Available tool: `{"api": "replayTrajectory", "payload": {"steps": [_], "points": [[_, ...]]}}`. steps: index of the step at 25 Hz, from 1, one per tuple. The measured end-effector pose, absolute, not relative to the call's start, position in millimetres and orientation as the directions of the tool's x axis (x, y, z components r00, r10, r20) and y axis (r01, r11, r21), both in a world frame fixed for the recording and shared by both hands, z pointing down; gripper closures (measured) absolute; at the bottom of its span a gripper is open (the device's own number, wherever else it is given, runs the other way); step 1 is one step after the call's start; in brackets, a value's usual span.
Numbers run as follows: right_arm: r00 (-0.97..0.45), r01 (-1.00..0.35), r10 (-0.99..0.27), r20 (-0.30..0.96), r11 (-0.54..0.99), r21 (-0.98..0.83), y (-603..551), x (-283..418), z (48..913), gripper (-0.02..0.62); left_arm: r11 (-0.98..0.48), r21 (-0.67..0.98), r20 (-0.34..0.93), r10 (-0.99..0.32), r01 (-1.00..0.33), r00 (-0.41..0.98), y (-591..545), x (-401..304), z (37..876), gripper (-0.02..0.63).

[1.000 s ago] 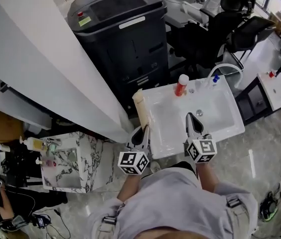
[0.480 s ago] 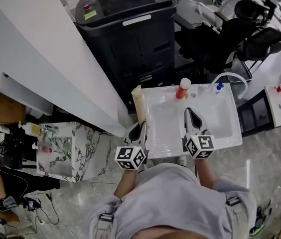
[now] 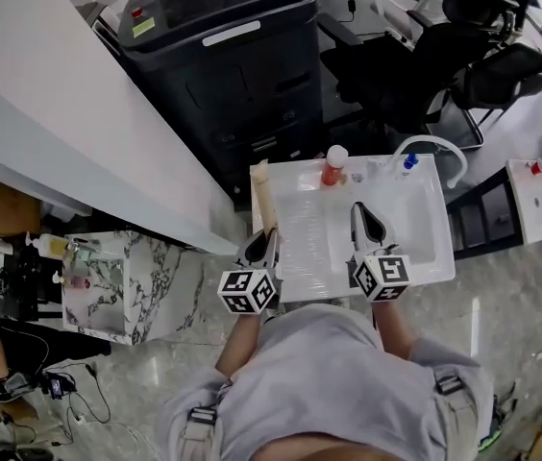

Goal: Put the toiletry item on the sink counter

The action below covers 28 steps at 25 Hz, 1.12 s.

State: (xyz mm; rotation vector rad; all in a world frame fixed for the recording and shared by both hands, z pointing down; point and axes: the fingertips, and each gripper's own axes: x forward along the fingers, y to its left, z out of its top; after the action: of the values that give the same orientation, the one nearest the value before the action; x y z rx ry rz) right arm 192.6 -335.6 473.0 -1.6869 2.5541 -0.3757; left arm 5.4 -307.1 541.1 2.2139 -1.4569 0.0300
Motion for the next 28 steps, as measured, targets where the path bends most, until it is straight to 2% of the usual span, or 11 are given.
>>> {"api": "replayTrajectory", "payload": {"steps": [28], "points": [[-0.407, -0.891, -0.909, 0.084, 0.375, -0.257, -341.9, 213.7, 479.9, 0.591, -0.184, 0.402, 0.536, -0.747, -0.897, 0.394, -304.4, 17.6, 660.8, 0.574]]}}
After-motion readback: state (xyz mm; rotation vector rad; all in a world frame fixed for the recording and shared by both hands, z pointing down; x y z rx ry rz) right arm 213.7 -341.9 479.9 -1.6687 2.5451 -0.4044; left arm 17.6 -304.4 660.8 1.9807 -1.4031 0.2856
